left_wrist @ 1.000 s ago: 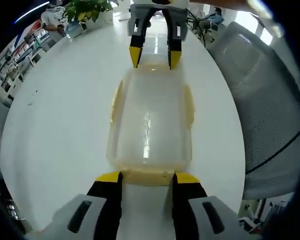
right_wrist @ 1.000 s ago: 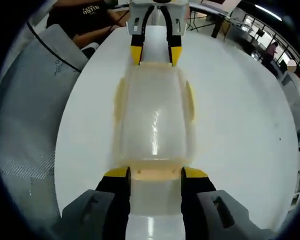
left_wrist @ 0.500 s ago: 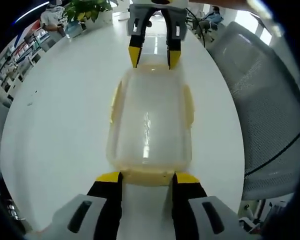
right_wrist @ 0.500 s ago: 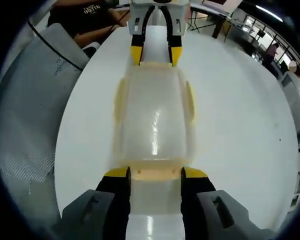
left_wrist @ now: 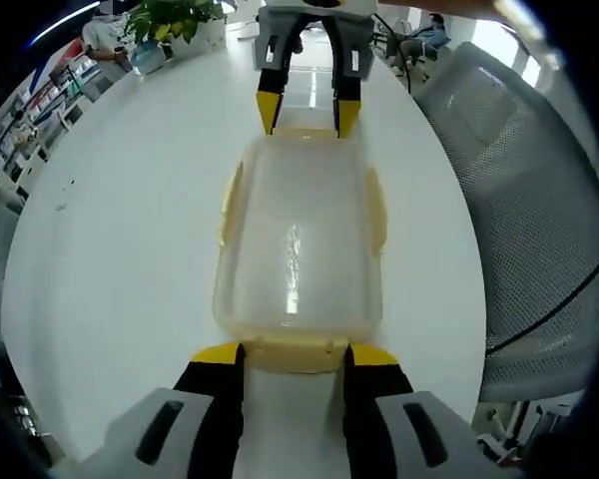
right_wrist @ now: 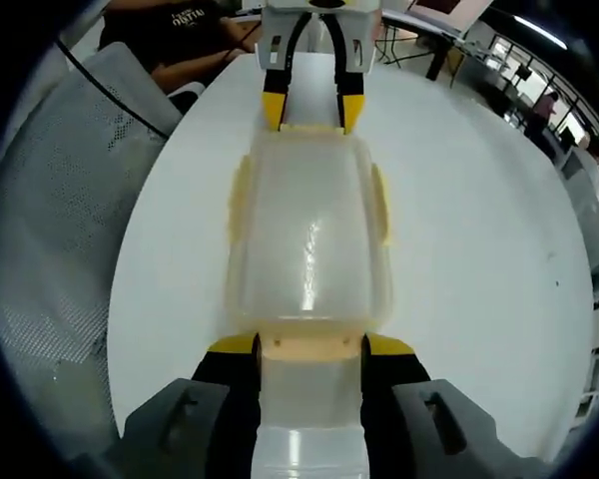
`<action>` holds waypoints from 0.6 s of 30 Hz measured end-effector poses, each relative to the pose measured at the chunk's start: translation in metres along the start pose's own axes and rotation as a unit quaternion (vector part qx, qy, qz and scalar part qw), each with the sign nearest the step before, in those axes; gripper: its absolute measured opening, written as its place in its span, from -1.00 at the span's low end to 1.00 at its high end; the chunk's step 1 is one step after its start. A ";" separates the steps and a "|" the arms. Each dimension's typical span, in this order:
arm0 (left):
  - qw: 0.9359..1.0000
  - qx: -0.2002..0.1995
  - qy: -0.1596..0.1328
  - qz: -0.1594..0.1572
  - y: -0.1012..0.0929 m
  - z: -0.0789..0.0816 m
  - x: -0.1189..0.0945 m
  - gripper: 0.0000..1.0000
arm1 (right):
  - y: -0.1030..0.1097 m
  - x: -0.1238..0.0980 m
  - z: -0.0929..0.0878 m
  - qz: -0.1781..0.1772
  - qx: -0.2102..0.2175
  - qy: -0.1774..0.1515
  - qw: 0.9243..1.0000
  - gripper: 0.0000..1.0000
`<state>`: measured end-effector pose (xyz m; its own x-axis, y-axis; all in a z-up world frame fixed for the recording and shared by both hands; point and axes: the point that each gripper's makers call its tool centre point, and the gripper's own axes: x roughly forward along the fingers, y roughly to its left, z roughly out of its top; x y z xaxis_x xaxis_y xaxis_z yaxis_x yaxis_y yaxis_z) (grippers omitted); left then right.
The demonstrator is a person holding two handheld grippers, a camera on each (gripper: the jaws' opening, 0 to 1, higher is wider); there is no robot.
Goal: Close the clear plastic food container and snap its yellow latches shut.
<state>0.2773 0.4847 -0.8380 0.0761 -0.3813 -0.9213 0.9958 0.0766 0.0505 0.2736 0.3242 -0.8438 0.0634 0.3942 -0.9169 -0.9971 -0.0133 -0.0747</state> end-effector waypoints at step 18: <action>1.000 0.000 0.003 0.012 -0.003 0.010 -0.012 -0.32 | 0.003 -0.020 0.004 -0.002 -0.003 -0.018 1.000 -0.30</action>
<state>0.2736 0.4798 -0.8238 0.1006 -0.3733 -0.9222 0.9936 0.0861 0.0735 0.2696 0.3200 -0.8239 0.0656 0.4277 -0.9015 -0.9966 -0.0169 -0.0805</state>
